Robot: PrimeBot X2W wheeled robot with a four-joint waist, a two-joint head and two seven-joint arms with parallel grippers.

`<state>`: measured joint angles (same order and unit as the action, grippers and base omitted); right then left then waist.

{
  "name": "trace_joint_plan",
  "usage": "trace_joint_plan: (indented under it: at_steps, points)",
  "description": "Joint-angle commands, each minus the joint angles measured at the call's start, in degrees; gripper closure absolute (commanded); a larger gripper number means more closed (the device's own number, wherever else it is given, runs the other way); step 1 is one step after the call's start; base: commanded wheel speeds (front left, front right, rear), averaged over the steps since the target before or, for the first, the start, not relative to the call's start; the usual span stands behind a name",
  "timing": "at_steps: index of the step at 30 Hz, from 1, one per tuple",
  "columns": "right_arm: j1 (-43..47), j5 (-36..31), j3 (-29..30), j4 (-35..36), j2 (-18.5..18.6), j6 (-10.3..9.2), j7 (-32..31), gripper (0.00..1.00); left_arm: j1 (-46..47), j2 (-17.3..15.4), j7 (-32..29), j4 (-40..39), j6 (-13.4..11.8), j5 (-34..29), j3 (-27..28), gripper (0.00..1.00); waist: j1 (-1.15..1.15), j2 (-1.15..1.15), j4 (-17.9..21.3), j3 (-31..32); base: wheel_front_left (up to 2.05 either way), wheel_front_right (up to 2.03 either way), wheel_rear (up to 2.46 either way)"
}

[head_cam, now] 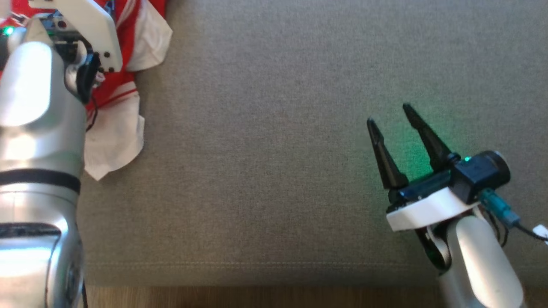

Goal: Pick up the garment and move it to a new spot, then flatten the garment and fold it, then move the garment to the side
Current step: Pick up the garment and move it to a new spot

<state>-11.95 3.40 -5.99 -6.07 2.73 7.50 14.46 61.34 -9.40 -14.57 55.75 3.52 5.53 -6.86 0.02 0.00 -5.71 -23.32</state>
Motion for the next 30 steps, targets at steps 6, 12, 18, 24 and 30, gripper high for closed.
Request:
trace_joint_plan:
  at_steps: [6, 12, 18, 24, 30]
  points:
    - [-3.5, 0.1, -0.1, 2.5, 0.1, -0.01, 0.5, 0.00, 5.6, -4.5, -2.3, 6.2, 0.4, 0.0, 0.6, 0.00, -0.02, 0.00, 2.0, -4.6, 0.00, 0.00, 0.00]
    - [-3.9, 0.3, 0.2, 2.3, 0.1, -0.01, 0.5, 0.00, 5.6, -4.7, -0.5, 9.6, 1.3, -0.3, -0.9, 1.00, -0.02, 0.00, 2.2, -5.1, 0.00, 0.00, 0.00]
    - [-3.7, 0.8, 0.9, 1.3, 0.1, -0.01, 0.5, 0.00, 5.9, -4.4, 7.2, 10.3, 2.5, 0.6, -1.4, 1.00, -0.02, 0.00, 2.1, -3.3, 0.00, 0.00, 0.00]
    - [-2.6, 1.5, 0.8, 0.3, 0.1, -0.01, 0.5, 0.00, 6.5, -4.3, 19.9, 8.4, 2.9, 1.9, -1.4, 1.00, -0.02, 0.00, 1.4, 0.9, 0.00, 0.00, 0.00]
    - [-1.0, 3.7, 0.1, -0.8, 0.1, -0.01, 0.5, 0.00, 7.7, -3.6, 27.0, 6.8, 3.5, 1.5, -3.8, 1.00, -0.02, 0.00, 1.9, 7.2, 0.00, 0.00, 0.00]
